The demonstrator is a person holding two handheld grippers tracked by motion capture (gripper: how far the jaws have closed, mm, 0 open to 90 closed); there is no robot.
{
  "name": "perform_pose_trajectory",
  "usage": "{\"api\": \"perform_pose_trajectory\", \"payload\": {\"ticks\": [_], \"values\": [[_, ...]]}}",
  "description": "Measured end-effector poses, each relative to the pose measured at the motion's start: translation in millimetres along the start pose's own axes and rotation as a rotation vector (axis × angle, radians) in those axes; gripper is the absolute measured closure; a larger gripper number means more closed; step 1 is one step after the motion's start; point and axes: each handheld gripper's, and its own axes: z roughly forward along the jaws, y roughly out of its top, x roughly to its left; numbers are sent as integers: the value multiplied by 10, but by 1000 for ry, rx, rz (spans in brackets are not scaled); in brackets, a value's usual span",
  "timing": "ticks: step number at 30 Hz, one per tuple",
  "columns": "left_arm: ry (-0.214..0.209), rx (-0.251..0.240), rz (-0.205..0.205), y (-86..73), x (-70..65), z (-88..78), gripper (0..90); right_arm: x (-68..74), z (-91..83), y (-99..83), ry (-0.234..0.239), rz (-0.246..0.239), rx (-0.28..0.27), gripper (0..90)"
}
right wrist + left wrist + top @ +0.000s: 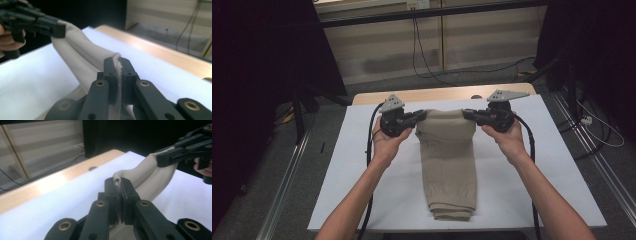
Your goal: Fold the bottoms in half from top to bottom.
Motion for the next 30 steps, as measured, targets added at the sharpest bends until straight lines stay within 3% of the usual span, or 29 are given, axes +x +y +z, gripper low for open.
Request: {"api": "perform_pose_trajectory", "payload": {"ticks": [4,6,8,12,15,20,30], "values": [[-43,10,7,-204,-192,-134,859,128,-113,-154,26,-10,19,859],[-55,38,31,-273,-275,-194,858,202,-193,-231,55,-6,18,858],[-76,50,25,-347,-352,-256,857,280,-254,-323,68,-5,28,857],[-91,113,28,-542,-483,-314,856,470,-318,-546,105,-17,75,854],[-132,170,29,-672,-591,-346,855,567,-347,-714,118,-13,121,852],[-171,226,50,-796,-758,-439,849,731,-446,-945,147,-20,180,841],[-239,297,75,-1080,-1024,-582,829,1006,-607,-1222,186,-7,259,787]]}}
